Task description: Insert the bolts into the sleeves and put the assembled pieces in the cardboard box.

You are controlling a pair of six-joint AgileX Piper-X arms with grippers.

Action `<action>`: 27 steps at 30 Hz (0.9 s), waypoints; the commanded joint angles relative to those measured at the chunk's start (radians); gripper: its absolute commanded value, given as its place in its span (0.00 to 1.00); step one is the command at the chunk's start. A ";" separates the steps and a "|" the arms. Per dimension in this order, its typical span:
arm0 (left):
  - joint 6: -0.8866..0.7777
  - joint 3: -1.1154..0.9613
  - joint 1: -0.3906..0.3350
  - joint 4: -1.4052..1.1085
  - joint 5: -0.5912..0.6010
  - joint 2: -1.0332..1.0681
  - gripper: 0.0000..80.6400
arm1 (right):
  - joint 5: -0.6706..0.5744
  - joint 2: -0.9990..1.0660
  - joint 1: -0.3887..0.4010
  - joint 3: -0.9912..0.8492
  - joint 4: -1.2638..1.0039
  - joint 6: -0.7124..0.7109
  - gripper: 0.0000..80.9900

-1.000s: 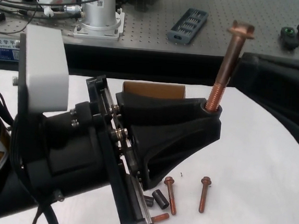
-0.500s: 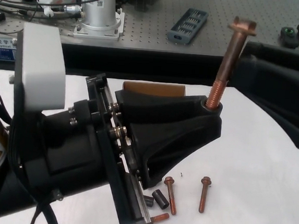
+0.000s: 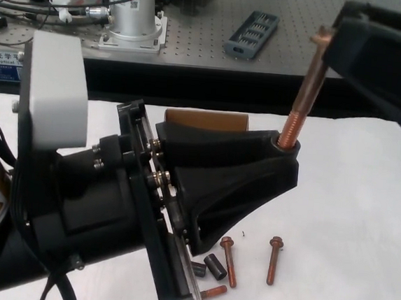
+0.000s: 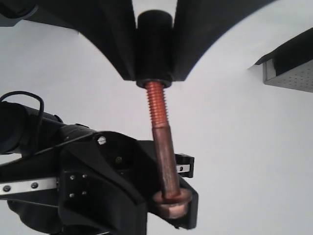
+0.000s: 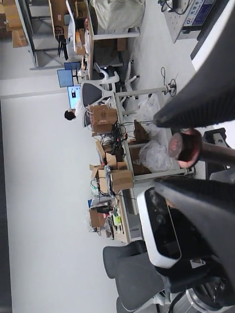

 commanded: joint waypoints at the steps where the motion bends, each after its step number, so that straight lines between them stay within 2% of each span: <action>1: -0.010 -0.013 -0.001 -0.042 0.010 -0.014 0.01 | -0.038 0.001 -0.001 -0.010 0.020 0.018 0.34; 15: -0.015 -0.013 -0.001 -0.042 0.030 -0.014 0.01 | -0.068 0.034 -0.001 -0.010 0.028 0.018 0.34; 17: -0.015 -0.013 -0.001 -0.042 0.035 -0.014 0.01 | -0.080 0.038 -0.001 -0.010 0.009 0.018 0.28; 21: -0.015 -0.013 -0.001 -0.042 0.035 -0.014 0.01 | -0.113 0.038 -0.001 -0.010 -0.046 0.018 0.00; 22: -0.015 -0.013 -0.001 -0.042 0.035 -0.014 0.01 | -0.127 0.038 -0.001 -0.010 -0.064 0.018 0.04; 27: -0.015 -0.013 -0.001 -0.042 0.028 -0.014 0.01 | -0.187 0.038 -0.001 -0.010 -0.062 0.018 0.04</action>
